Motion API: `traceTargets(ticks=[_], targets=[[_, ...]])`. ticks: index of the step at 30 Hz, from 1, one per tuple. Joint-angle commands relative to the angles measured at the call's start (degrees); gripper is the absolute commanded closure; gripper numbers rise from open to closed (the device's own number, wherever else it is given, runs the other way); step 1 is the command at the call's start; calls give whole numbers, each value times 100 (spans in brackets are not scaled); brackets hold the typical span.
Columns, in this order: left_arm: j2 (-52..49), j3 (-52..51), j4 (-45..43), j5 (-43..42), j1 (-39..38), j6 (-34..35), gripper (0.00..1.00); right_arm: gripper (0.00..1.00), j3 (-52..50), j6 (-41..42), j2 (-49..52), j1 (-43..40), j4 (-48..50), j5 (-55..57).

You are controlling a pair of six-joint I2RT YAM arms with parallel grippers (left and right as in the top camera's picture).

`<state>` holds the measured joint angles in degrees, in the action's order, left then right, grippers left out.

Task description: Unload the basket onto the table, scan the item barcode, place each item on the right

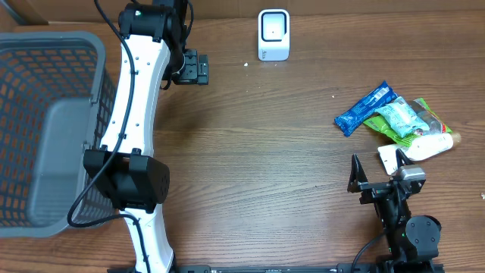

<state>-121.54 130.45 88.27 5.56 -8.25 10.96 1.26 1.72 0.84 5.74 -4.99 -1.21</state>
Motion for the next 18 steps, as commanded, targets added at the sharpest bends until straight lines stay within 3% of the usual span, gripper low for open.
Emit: traceTargets(ticks=[1, 9, 18], targets=[[-26, -20, -9, -31, -15, 83, 0, 0, -81, 17, -68, 42, 39, 9], [385, -24, -11, -28, -166, 83, 0, 0, -81, 17, -68, 42, 42, 9], [2048, -527, -125, -31, -848, 83, 0, 0, -81, 17, -68, 42, 39, 9]])
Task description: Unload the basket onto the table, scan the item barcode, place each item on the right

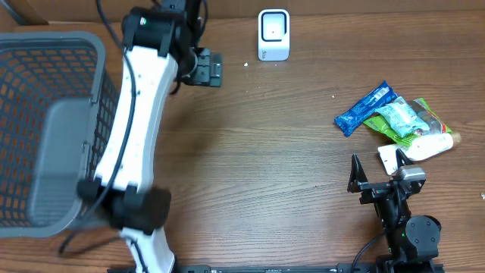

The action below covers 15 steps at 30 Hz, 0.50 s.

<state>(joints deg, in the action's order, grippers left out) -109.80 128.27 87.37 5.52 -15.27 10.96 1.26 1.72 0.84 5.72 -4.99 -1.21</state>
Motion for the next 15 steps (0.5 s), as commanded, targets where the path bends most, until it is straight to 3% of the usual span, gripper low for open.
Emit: traceTargets(ticks=[1, 8, 15], targets=[[1082, -544, -83, -26, -175, 83, 0, 0, -81, 17, -68, 44, 42, 9], [2719, -2986, -643, 205, 195, 42, 0, 0, -81, 17, -68, 44, 39, 9], [4636, -5563, -3187, 35, 918, 28, 0, 0, -81, 17, -68, 44, 39, 9]])
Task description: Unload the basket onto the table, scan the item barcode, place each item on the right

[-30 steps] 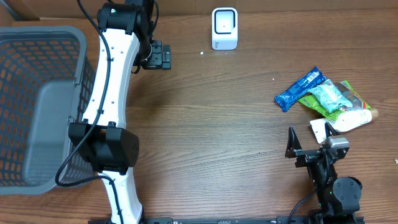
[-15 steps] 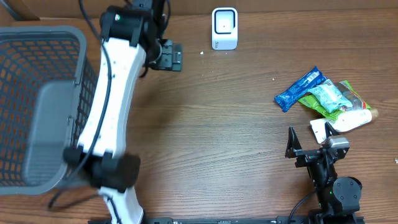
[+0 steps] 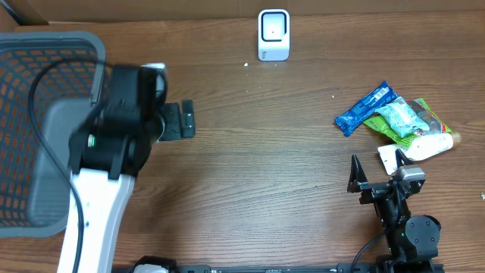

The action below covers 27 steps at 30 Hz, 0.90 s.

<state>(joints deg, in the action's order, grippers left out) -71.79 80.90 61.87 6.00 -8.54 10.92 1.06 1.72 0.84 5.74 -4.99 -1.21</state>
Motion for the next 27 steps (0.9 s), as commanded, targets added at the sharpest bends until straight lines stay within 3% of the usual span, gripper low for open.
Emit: traceTargets(ticks=[1, 7, 9, 11, 15, 19, 27], targets=[[1108, -1211, -1049, -42, 310, 7, 0, 0, -61, 17, -68, 42, 39, 9], [2728, -3383, -3648, -258, 553, -704, 0, 0, -61, 17, -68, 42, 39, 9], [3209, -4022, -4555, -551, 603, -1294, 0, 0, -61, 17, -68, 42, 39, 9], [3803, -4828, -5405, -1158, 664, -2413, 0, 0, -61, 17, -68, 42, 42, 9], [4572, -5831, -5882, -1829, 824, -3574, 0, 0, -61, 17, -68, 42, 39, 9], [5294, -6671, -6299, -1753, 973, -3578, 1, 0, -61, 17, -68, 42, 39, 9], [6450, -7611, -6299, -922, 973, -3296, 0, 0, -61, 17, -68, 42, 42, 9]])
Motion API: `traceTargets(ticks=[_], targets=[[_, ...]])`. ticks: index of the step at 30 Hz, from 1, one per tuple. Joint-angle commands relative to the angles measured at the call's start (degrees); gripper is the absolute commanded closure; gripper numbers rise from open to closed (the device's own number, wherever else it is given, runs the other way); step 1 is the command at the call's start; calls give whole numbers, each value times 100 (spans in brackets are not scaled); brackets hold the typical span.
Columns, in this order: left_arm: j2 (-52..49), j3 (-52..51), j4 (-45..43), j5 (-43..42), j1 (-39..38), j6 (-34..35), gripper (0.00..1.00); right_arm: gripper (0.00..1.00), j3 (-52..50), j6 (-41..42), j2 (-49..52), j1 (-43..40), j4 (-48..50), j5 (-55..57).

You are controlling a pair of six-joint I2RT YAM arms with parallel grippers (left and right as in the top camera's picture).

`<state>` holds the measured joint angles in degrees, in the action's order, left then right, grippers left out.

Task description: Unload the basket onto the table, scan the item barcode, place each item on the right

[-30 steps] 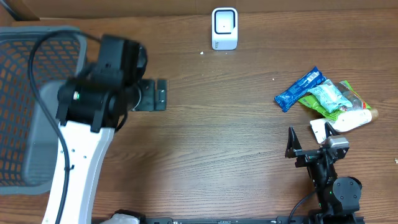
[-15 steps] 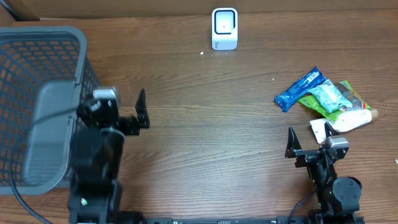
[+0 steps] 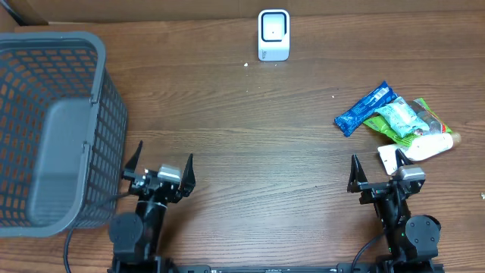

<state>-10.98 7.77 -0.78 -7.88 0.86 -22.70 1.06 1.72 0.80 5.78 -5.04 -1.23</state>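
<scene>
The white barcode scanner (image 3: 273,34) stands at the back middle of the table. A pile of items lies at the right: a blue packet (image 3: 366,108), a teal packet (image 3: 398,115), a green packet (image 3: 427,112) and a white tube (image 3: 430,145). My left gripper (image 3: 163,155) rests open at the front left, holding nothing. At the front right, just in front of the pile, my right gripper (image 3: 377,161) is open and holds nothing.
A large grey mesh basket (image 3: 106,114) fills the left side, right beside the left arm. A small white card (image 3: 388,158) lies at the near edge of the pile, by the right gripper's fingers.
The left arm was stretched out beside the basket with its gripper mid-table at the left; now it is folded at the front edge. The right arm and the items are unchanged.
The left arm first reached to the back of the table, its gripper left of the scanner. It was then slightly nearer the scanner, then mid-table beside the basket, and now it rests at the front edge. The right arm and the pile stayed put throughout.
</scene>
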Motion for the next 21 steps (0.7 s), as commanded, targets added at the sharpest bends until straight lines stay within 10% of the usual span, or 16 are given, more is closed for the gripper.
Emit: traceTargets(ticks=[1, 21], targets=[[457, -374, -35, 608, 31, 186, 0, 0, -61, 17, -63, 37, 46, 11], [1073, -750, 518, 833, 35, 387, 0, 0, -61, 17, -63, 37, 44, 11]])
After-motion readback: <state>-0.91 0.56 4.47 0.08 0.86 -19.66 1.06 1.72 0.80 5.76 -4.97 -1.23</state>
